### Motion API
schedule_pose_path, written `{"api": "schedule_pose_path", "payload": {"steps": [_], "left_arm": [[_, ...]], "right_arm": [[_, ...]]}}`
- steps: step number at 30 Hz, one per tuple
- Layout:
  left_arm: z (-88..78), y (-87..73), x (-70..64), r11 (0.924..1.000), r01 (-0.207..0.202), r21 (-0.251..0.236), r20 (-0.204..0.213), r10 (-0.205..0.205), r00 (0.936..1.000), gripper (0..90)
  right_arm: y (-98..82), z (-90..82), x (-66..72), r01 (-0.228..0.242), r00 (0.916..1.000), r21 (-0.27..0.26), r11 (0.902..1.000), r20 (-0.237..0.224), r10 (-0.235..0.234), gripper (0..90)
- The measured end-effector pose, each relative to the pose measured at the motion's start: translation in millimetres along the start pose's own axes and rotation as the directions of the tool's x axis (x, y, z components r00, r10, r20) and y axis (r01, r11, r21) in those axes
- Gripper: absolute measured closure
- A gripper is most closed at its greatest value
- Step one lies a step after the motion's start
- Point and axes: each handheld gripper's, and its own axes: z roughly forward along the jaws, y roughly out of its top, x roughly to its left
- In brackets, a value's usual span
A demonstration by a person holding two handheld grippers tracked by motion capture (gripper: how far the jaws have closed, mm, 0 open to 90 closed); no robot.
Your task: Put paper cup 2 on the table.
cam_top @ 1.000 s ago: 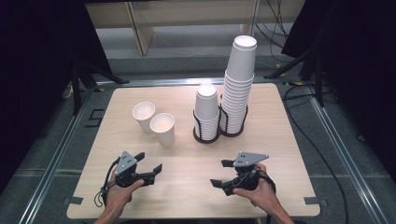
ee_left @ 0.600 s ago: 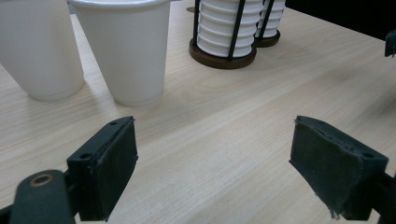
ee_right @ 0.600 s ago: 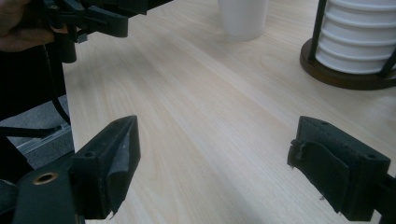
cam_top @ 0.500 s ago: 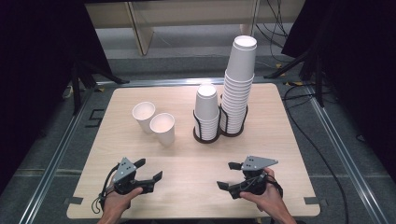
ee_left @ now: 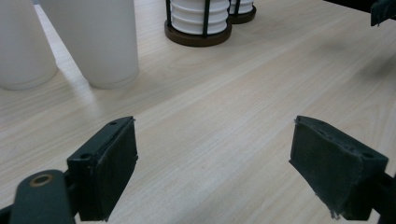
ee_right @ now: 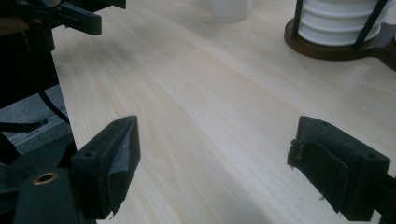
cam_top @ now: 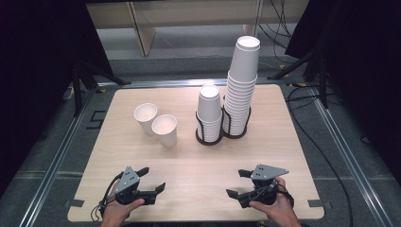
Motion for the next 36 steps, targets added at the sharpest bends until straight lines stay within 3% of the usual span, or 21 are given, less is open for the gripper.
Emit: {"api": "schedule_pose_path", "payload": {"steps": [5, 12, 13, 18, 20, 23, 25, 27, 30, 31, 36], "left_arm": [[-4.3, -1.3, -8.0, 0.9990, -0.039, 0.022, 0.030, 0.039, 0.9988, 14.3], [-8.8, -3.7, -17.6, 0.9990, -0.039, 0.023, 0.067, 0.037, 0.9971, 14.3], [-8.6, -4.1, -18.7, 0.9993, -0.036, 0.015, 0.069, 0.034, 0.9970, 14.3], [-11.0, -5.7, -23.4, 0.9985, -0.036, 0.040, 0.068, 0.033, 0.9971, 14.3], [-9.4, -6.1, -25.5, 0.9987, -0.041, 0.029, 0.083, 0.039, 0.9958, 14.3], [-8.4, -5.6, -25.1, 0.9974, -0.064, 0.033, 0.074, 0.061, 0.9954, 14.3], [-7.2, -5.8, -25.0, 0.9986, -0.044, 0.029, 0.072, 0.042, 0.9965, 14.3], [-7.4, -5.6, -24.7, 0.9984, -0.045, 0.033, 0.073, 0.043, 0.9964, 14.3], [-7.7, -5.1, -25.2, 0.9979, -0.053, 0.036, 0.066, 0.050, 0.9966, 14.3], [-6.6, -5.5, -25.0, 0.9983, -0.052, 0.026, 0.072, 0.050, 0.9962, 14.3], [-7.4, -4.9, -25.3, 0.9979, -0.055, 0.035, 0.064, 0.052, 0.9966, 14.3]], "right_arm": [[-5.1, -2.0, 0.4, -0.011, 0.9997, 0.021, 0.9997, 0.020, 0.010, 16.2], [-11.8, -7.4, 0.8, -0.028, 0.9982, 0.048, 0.9985, 0.055, 0.025, 16.3], [-12.9, -7.0, 1.0, -0.038, 0.9987, 0.046, 0.9982, 0.037, 0.036, 16.3], [-17.1, -10.5, 2.2, -0.047, 0.9973, 0.073, 0.9962, 0.061, 0.042, 16.3], [-17.9, -11.4, 2.8, -0.064, 0.9965, 0.081, 0.9947, 0.059, 0.059, 16.3], [-18.4, -11.5, 2.3, -0.053, 0.9969, 0.075, 0.9958, 0.062, 0.048, 16.3], [-18.5, -11.2, 2.3, -0.052, 0.9969, 0.079, 0.9955, 0.063, 0.047, 16.3], [-18.2, -11.0, 1.8, -0.038, 0.9973, 0.079, 0.9962, 0.066, 0.033, 16.3], [-18.9, -9.3, 2.2, -0.056, 0.9976, 0.077, 0.9954, 0.044, 0.053, 16.3], [-18.7, -9.6, 2.0, -0.042, 0.9974, 0.079, 0.9960, 0.063, 0.037, 16.3], [-18.2, -10.3, 2.1, -0.048, 0.9967, 0.082, 0.9955, 0.069, 0.042, 16.3]]}}
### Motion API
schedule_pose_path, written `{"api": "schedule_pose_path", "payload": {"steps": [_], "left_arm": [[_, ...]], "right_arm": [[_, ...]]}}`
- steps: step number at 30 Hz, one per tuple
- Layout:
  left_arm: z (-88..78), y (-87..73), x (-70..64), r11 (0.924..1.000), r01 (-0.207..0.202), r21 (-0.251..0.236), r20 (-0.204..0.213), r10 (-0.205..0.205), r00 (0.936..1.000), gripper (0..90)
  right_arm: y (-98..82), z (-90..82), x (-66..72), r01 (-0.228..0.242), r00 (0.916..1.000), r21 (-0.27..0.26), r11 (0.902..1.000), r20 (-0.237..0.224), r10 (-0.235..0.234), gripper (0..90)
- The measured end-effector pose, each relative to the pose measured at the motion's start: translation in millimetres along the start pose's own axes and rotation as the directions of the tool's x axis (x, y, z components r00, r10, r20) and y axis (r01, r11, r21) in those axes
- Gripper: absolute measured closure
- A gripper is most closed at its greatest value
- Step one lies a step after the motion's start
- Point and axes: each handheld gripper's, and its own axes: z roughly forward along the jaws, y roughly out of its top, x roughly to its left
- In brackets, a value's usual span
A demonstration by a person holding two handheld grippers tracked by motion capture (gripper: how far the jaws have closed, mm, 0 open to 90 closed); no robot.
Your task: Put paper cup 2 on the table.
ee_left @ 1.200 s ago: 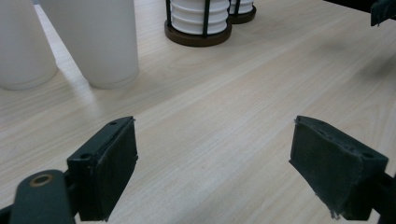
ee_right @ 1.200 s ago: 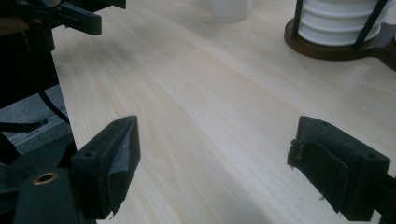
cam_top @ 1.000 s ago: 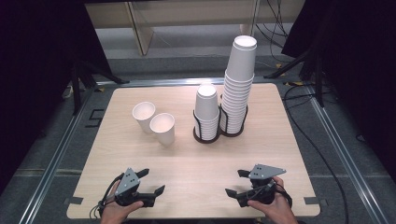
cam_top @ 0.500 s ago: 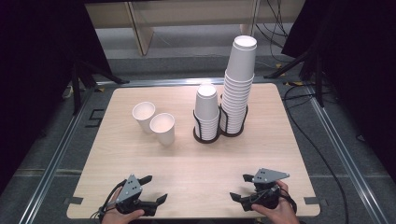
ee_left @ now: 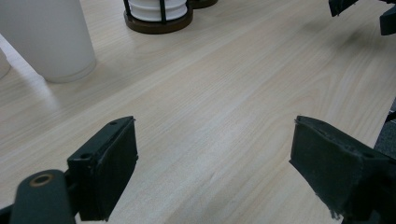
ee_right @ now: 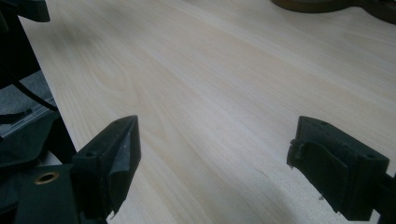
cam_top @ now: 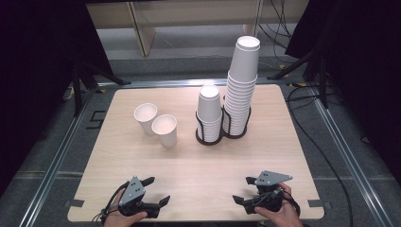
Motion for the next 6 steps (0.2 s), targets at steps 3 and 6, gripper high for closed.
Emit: {"api": "schedule_pose_path", "payload": {"steps": [3, 6], "left_arm": [[1.5, -0.4, 0.4, 0.9998, 0.009, -0.019, 0.003, -0.009, 1.0000, 14.3], [0.5, 0.2, 2.4, 1.0000, -0.006, 0.002, -0.003, 0.006, 1.0000, 14.3]], "right_arm": [[-0.4, 0.4, 0.3, -0.005, 1.0000, 0.002, 1.0000, 0.003, 0.005, 16.3], [-0.4, 0.1, -0.4, -0.001, 1.0000, 0.003, 1.0000, 0.003, 0.001, 16.3]]}}
